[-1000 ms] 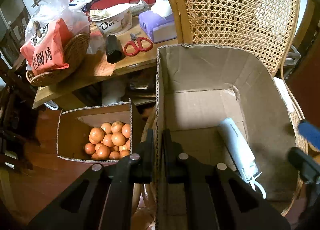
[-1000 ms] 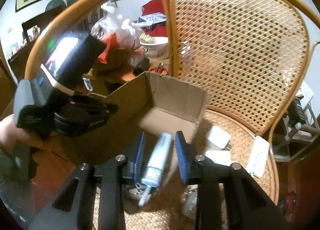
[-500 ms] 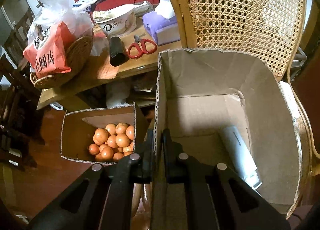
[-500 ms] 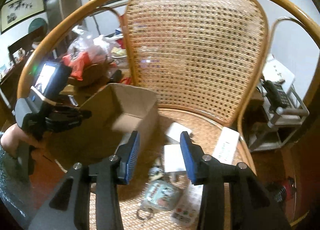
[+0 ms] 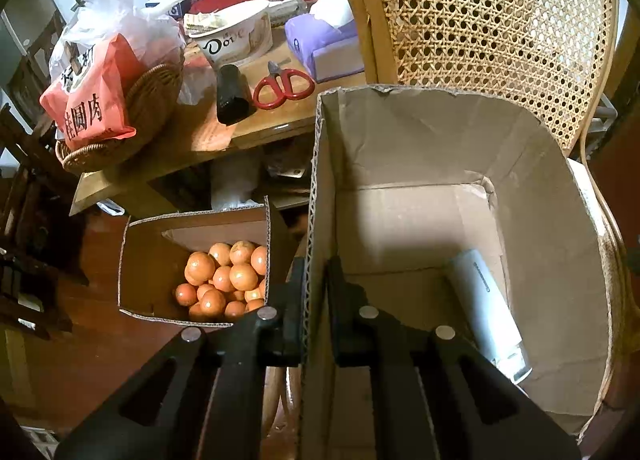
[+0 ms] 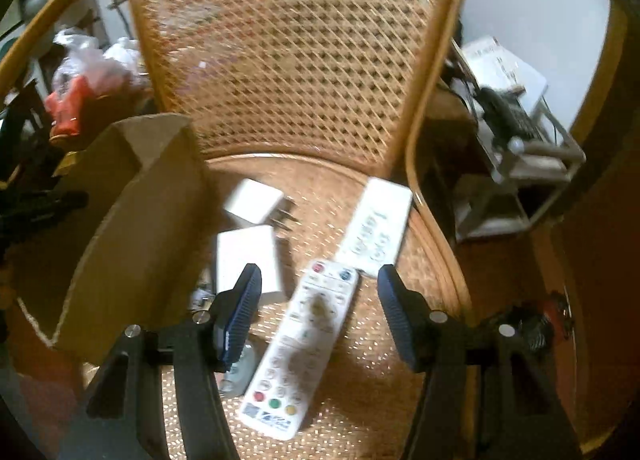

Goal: Organize rigid objects
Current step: 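Grasp the white button remote on the chair seat with the right gripper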

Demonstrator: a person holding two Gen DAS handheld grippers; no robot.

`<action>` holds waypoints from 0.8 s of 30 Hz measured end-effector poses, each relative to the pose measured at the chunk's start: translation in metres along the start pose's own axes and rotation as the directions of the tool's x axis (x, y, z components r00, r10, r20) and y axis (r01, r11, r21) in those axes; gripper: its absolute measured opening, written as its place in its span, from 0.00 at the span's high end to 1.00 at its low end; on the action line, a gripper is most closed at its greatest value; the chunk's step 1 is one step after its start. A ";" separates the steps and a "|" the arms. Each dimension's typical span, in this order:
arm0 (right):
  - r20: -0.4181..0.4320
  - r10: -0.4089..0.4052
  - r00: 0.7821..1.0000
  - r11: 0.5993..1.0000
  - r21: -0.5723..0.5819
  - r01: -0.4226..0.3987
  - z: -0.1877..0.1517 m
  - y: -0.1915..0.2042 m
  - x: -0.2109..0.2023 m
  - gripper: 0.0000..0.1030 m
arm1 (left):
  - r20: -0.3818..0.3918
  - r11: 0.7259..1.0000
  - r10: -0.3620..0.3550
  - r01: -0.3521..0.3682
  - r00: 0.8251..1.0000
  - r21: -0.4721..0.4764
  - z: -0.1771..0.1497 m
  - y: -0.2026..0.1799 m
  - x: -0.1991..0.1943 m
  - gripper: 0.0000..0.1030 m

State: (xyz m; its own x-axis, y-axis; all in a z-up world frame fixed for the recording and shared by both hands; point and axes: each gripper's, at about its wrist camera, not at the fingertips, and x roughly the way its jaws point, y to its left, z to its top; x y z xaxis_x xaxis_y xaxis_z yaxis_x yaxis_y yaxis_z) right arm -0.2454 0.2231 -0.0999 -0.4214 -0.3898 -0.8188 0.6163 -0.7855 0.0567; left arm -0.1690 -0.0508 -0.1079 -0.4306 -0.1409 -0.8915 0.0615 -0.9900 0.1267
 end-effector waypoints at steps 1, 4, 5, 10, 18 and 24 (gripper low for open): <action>-0.005 -0.004 1.000 1.000 0.012 0.004 0.000 -0.004 0.003 0.38 | 0.000 1.000 -0.001 0.001 1.000 0.000 0.000 0.000 0.000 0.91; -0.024 -0.015 1.000 0.998 0.055 0.016 0.001 -0.017 0.011 0.38 | -0.001 1.000 -0.001 0.001 1.000 0.000 -0.001 0.000 0.001 0.91; -0.033 -0.015 0.999 0.998 0.065 0.017 0.001 -0.020 0.013 0.38 | -0.002 1.000 -0.001 0.001 1.000 0.000 -0.001 0.000 0.001 0.91; -0.029 -0.014 0.999 0.994 0.110 0.017 0.006 -0.035 0.019 0.38 | -0.003 1.000 0.000 0.000 1.000 0.001 -0.001 0.000 0.002 0.91; -0.042 0.023 0.999 0.963 0.271 -0.010 0.020 -0.064 0.052 0.38 | -0.004 1.000 0.003 -0.003 1.000 -0.006 -0.001 0.000 0.002 0.91; -0.066 -0.013 0.998 0.957 0.289 0.032 0.026 -0.070 0.076 0.38 | -0.004 1.000 0.004 -0.004 1.000 -0.006 -0.001 0.000 0.001 0.91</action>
State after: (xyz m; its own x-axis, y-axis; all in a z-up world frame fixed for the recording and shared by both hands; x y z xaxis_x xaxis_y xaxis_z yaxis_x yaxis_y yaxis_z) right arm -0.3378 0.2356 -0.1511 -0.3849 -0.3470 -0.8553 0.3840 -0.9028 0.1935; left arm -0.1686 -0.0512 -0.1095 -0.4272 -0.1450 -0.8925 0.0687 -0.9894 0.1279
